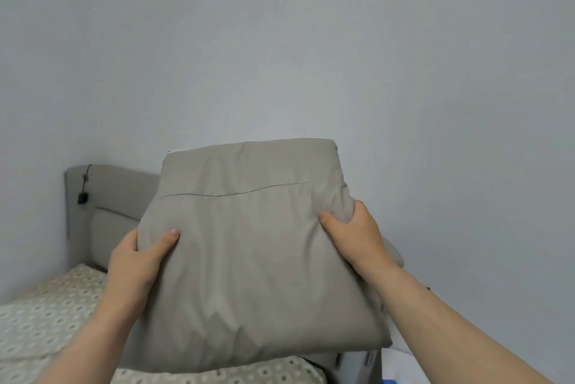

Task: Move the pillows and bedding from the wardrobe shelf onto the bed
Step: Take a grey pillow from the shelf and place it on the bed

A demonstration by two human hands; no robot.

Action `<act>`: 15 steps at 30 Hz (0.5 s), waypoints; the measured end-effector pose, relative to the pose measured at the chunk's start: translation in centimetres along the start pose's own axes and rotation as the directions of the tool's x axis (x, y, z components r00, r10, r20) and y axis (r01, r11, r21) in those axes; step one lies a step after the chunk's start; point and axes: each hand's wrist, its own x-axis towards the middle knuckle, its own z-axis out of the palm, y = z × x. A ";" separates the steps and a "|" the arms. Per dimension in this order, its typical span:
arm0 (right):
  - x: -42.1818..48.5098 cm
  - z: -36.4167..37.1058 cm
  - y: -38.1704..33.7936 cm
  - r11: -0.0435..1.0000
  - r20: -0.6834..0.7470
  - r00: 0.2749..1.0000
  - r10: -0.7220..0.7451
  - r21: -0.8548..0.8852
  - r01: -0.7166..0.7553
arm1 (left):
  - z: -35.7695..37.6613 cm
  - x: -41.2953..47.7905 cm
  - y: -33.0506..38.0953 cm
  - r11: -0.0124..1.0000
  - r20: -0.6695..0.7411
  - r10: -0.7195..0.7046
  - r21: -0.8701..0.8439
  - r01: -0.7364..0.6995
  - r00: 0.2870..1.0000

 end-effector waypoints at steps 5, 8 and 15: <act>5.5 6.6 5.4 0.994 0.160 0.981 0.110 -0.037 -0.106 | 0.5 1.3 -5.3 0.992 -0.133 -0.090 0.071 0.100 0.987; 8.9 9.5 9.8 0.991 0.231 0.964 0.134 -0.032 -0.130 | 3.0 1.1 -7.8 0.984 -0.195 -0.119 0.106 0.141 0.973; 17.1 14.6 22.6 0.985 0.494 0.853 0.169 -0.073 -0.154 | 11.7 -0.6 -16.6 0.929 -0.408 -0.268 0.131 0.347 0.873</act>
